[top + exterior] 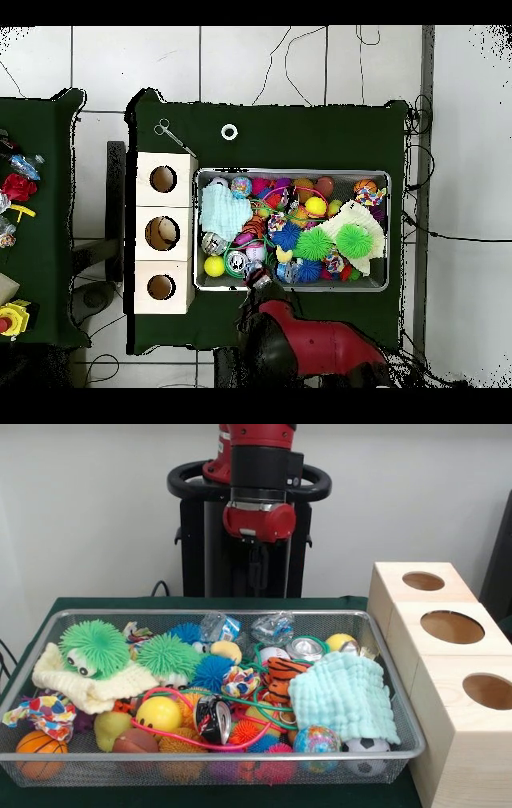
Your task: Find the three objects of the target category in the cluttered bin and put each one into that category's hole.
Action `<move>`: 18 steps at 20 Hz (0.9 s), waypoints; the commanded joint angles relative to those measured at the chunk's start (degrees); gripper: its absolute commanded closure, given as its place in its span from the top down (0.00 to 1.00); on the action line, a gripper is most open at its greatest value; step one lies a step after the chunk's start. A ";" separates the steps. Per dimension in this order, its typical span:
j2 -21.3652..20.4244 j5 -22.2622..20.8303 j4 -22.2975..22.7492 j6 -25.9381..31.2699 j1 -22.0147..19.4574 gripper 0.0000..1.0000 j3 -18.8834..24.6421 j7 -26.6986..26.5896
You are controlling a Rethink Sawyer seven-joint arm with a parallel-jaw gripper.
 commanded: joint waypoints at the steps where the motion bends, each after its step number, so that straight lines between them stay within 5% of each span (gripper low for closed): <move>1: 1.64 2.45 -3.70 0.06 0.67 0.00 4.81 3.96; 8: 4.00 -0.66 -3.18 1.80 -1.70 0.00 5.78 0.56; 9: 3.83 -0.68 -2.63 3.13 -3.09 1.00 7.04 -0.05; 12: 4.28 0.17 -3.55 8.71 -2.38 1.00 5.83 -2.10; 18: 11.54 5.54 -14.29 24.47 6.07 1.00 -1.68 0.17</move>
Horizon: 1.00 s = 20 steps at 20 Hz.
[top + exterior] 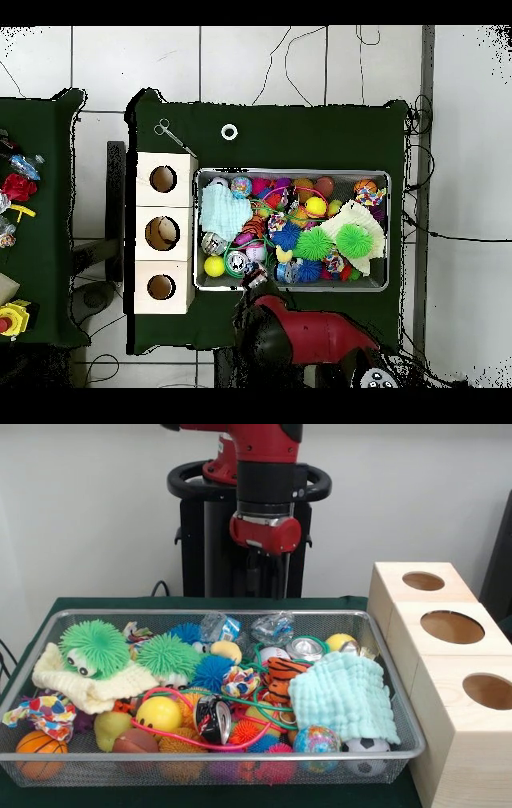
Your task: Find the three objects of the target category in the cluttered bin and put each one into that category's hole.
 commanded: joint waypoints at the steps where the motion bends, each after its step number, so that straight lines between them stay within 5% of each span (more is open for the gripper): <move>1: 8.39 5.21 -13.11 20.13 4.78 1.00 -2.03 0.54; 5: 9.73 5.42 -18.02 28.04 5.73 1.00 -3.68 0.69; 20: 8.55 6.14 -28.25 48.78 -0.17 1.00 1.30 -4.69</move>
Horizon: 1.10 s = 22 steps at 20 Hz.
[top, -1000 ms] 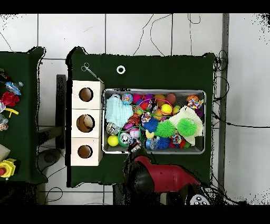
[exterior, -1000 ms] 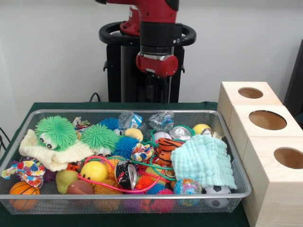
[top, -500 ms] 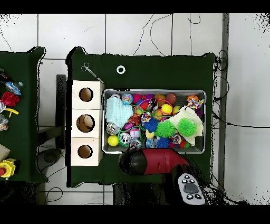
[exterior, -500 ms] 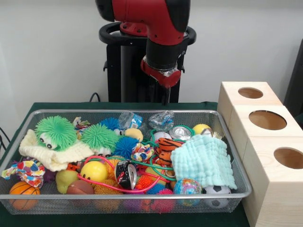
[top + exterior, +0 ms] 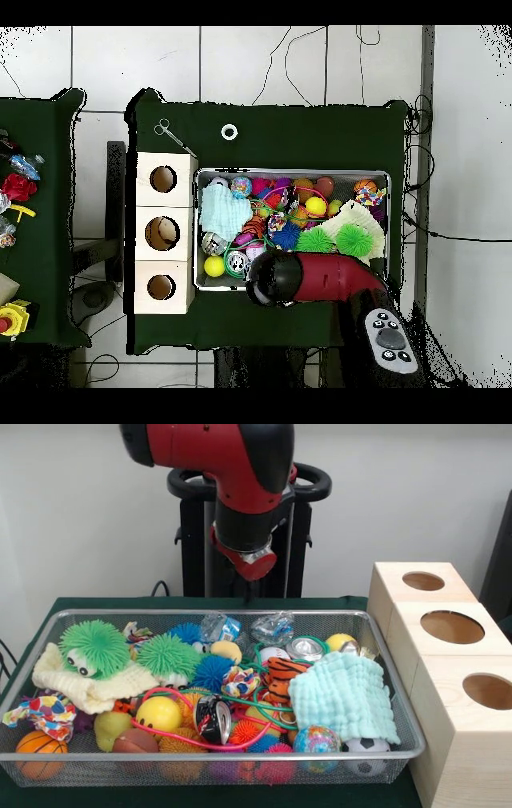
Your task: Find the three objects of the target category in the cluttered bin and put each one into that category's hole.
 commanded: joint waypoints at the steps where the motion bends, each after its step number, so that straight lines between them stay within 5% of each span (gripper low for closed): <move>1: 0.54 3.48 -9.89 9.27 -2.36 1.00 3.66 -4.06; 13: 5.75 7.19 -14.48 8.72 2.59 1.00 2.69 3.44; 22: 6.01 12.65 -15.37 13.10 7.46 1.00 1.62 7.34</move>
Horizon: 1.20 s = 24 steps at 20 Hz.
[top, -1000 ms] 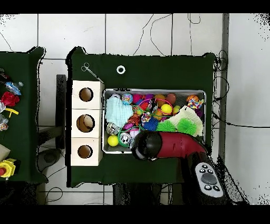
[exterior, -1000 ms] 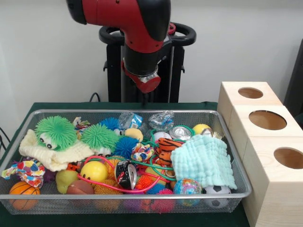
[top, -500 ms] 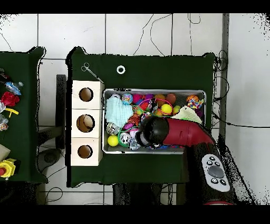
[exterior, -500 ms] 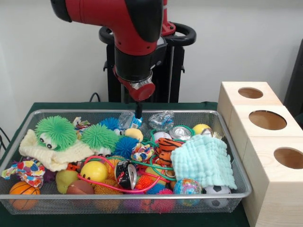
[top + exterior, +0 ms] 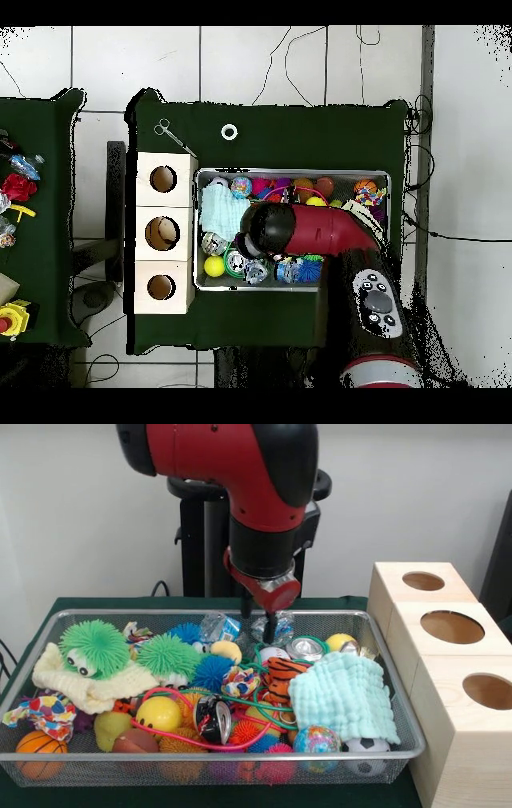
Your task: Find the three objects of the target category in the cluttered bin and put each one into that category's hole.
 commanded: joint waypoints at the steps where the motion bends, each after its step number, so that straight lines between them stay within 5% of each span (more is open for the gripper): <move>1: 2.33 5.59 -2.38 9.48 3.18 1.00 1.36 7.47; 10: 0.02 6.33 2.24 12.15 4.29 1.00 -0.86 3.84; 24: 2.01 1.12 0.60 12.04 5.05 1.00 -4.10 0.77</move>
